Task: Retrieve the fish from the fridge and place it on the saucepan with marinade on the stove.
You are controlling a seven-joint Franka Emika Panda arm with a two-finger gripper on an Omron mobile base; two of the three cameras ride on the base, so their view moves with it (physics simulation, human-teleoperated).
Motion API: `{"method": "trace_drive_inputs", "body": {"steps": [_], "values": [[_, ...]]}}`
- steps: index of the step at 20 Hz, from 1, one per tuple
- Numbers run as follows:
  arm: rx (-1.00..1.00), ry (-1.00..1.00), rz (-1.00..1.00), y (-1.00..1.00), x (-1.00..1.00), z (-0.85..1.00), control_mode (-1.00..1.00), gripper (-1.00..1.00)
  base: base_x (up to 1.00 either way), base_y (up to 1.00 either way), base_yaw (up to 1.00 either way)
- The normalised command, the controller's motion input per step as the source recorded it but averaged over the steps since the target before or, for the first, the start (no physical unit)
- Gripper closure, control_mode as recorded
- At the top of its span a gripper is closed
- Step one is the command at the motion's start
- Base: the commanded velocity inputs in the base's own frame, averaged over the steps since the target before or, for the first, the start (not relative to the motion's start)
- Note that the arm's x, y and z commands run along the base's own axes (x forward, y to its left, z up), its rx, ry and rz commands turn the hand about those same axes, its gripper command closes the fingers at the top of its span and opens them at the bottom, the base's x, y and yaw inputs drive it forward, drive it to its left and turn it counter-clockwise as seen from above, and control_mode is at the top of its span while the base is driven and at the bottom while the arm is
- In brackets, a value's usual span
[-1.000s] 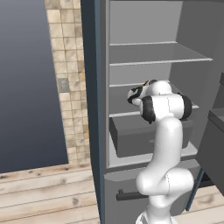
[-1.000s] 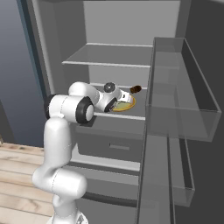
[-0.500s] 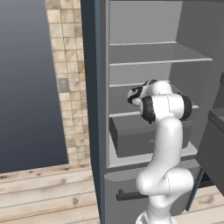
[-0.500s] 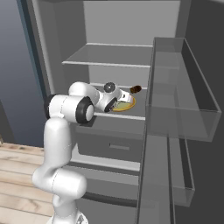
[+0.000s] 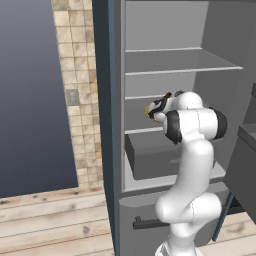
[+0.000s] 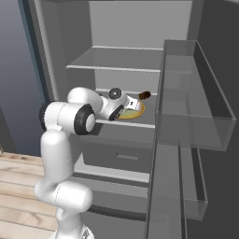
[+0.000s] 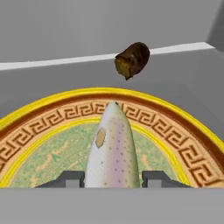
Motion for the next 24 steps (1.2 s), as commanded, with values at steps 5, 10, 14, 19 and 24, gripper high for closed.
{"method": "trace_drive_inputs", "body": {"steps": [5,10,14,19,24], "values": [[0.00,0.00,0.00,-0.01,-0.57,0.32,-1.00,1.00,0.00,0.00,0.00],[0.00,0.00,0.00,0.00,-0.61,0.68,-1.00,1.00,0.00,0.00,0.00],[0.00,0.00,0.00,0.00,-0.65,0.65,-1.00,1.00,0.00,0.00,0.00],[0.00,0.00,0.00,0.00,-0.94,0.47,-1.00,1.00,0.00,0.00,0.00],[0.00,0.02,0.00,0.06,-0.92,0.30,-1.00,1.00,0.00,0.00,0.00]]}}
